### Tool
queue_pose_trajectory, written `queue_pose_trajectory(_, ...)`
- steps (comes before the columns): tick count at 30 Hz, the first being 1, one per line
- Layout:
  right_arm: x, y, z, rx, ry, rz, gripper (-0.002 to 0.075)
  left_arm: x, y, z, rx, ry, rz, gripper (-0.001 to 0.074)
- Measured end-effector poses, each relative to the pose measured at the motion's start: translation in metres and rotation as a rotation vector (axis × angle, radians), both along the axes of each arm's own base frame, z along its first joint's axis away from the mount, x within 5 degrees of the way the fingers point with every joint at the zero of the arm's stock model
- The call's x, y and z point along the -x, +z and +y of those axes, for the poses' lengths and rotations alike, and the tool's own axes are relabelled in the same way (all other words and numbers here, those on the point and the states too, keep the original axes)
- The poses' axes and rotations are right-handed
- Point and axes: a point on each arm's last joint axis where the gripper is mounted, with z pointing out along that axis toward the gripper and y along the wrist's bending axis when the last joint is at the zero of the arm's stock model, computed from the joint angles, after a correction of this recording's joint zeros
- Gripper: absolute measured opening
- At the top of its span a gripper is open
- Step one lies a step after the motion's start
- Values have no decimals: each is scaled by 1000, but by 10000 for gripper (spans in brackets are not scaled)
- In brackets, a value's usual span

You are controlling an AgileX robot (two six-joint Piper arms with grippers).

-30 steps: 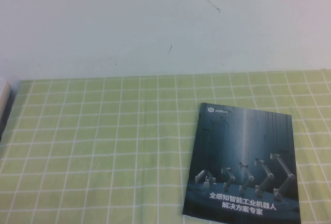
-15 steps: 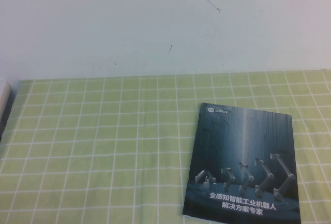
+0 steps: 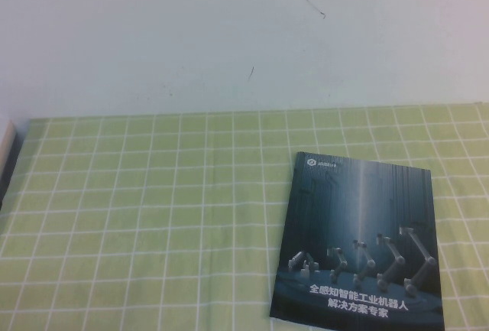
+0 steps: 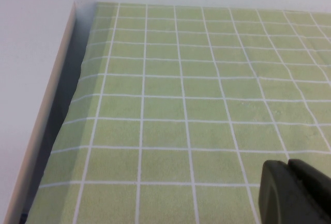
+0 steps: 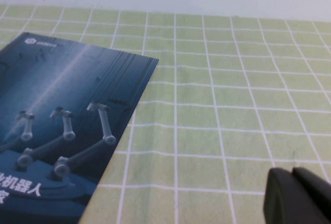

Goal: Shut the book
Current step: 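Close the open booklet and leave it lying on the table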

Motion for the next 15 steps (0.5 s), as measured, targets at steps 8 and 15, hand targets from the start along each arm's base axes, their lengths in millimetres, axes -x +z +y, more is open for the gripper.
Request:
queue_pose_trajectory(8,0,0,0,0,0,0,-3,0,0,0,0,0,0,-4)
queue_pose_trajectory(15,0,0,0,0,0,0,-3,0,0,1,0,19,0,-4)
